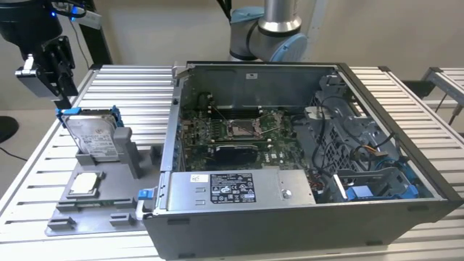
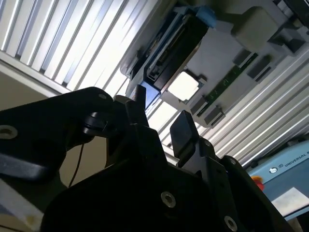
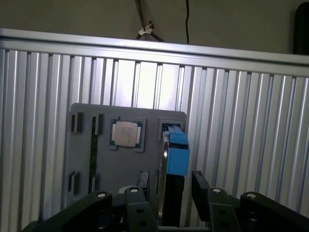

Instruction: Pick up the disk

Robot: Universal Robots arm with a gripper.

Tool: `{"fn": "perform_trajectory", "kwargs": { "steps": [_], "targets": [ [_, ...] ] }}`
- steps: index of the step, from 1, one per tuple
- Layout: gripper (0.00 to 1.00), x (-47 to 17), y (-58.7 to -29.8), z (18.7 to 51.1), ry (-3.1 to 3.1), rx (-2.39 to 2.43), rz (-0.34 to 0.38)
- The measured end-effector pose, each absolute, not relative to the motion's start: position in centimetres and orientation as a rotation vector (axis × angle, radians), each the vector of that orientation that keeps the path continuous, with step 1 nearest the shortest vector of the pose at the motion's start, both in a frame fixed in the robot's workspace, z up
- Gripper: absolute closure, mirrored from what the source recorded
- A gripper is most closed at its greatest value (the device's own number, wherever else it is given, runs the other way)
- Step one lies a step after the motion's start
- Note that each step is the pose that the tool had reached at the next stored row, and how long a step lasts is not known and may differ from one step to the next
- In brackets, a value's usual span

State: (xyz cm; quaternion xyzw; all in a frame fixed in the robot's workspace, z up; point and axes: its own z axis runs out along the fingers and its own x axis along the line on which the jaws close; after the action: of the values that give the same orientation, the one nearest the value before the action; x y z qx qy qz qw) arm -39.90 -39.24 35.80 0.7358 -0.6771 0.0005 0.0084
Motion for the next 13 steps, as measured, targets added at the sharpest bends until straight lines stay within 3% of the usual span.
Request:
{"fn": "perform_trajectory", "kwargs": {
  "steps": [13],
  "targets": [
    [1.00,-39.88,-39.23,35.02,-2.117,2.301,0.001]
  ]
}}
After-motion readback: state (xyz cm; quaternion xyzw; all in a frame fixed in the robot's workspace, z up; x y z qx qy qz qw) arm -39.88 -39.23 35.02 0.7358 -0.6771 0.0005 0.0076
